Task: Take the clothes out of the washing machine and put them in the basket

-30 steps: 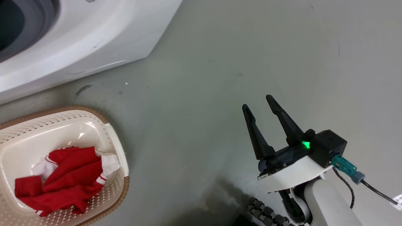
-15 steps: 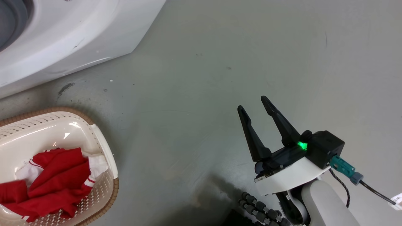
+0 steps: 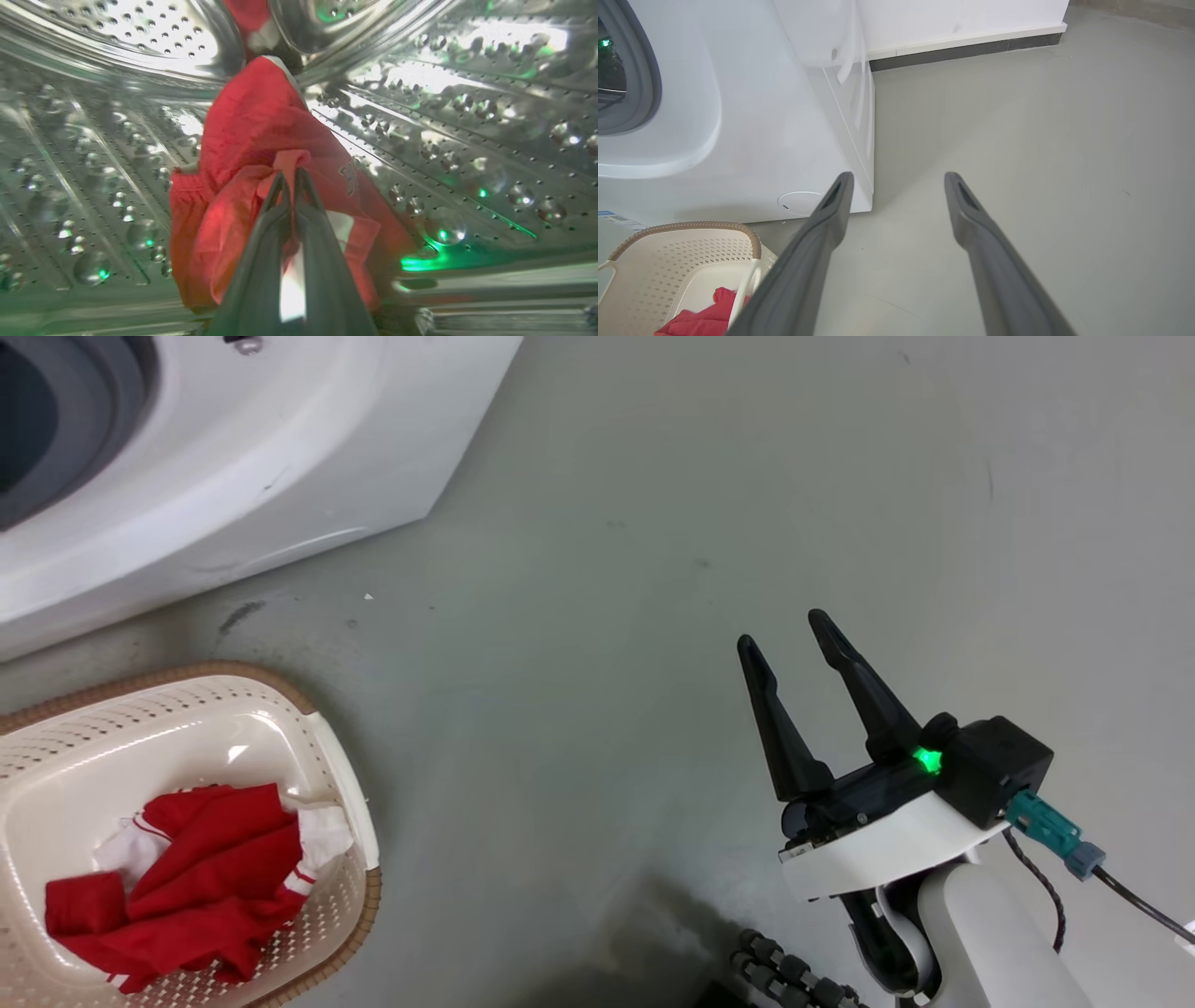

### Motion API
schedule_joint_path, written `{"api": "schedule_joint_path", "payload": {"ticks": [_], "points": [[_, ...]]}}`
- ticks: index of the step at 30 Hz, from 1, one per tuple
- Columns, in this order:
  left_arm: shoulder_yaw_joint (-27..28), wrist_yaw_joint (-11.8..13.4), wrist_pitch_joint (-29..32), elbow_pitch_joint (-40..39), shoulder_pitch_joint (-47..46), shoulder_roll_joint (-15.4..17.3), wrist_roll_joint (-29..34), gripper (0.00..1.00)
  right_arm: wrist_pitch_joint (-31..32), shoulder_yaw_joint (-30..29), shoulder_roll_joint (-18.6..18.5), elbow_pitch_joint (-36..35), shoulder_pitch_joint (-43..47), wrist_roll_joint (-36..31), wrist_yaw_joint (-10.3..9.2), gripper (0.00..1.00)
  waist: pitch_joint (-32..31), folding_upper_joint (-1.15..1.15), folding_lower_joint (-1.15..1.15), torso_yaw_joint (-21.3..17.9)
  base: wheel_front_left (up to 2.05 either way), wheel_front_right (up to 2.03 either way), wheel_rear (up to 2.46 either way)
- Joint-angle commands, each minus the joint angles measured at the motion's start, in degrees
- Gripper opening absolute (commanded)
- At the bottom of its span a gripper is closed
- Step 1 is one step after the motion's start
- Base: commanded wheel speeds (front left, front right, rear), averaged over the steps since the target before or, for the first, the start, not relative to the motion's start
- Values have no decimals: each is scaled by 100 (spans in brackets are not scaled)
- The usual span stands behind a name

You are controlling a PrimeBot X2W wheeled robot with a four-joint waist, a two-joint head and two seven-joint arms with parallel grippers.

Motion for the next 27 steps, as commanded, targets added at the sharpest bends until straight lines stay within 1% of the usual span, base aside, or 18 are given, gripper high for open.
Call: {"api": "schedule_joint_path", "payload": {"ticks": [1, 5, 9, 15, 21, 27], "points": [[28, 20, -237, -81, 169, -16, -29, 0, -11, -42, 1, 9, -6, -53, -4, 100, -105, 0, 0, 87, 0, 0, 0], [170, 67, -991, -151, 611, -108, -164, 0, -11, -102, 1, 47, 6, -127, -4, 100, -329, 0, 0, 190, 0, 0, 0], [250, 61, -1697, -110, 1112, -251, -267, 0, -11, -215, 0, 78, 84, -245, -4, 100, -625, 0, 0, 336, 0, 0, 0], [334, -65, -2677, 73, 1881, -623, -504, 0, -12, -390, -2, 189, 253, -471, -4, 100, -1280, 0, 0, 704, 0, 0, 0], [318, -157, -3176, 19, 2428, -916, -646, 0, 7, -492, -1, 247, 419, -623, -4, 100, -1836, 0, 0, 1025, 0, 0, 0], [264, -218, -3377, -167, 2884, -1115, -723, 0, 152, -584, -2, 189, 596, -715, -4, 100, -2323, 0, 0, 1300, 0, 0, 0]]}}
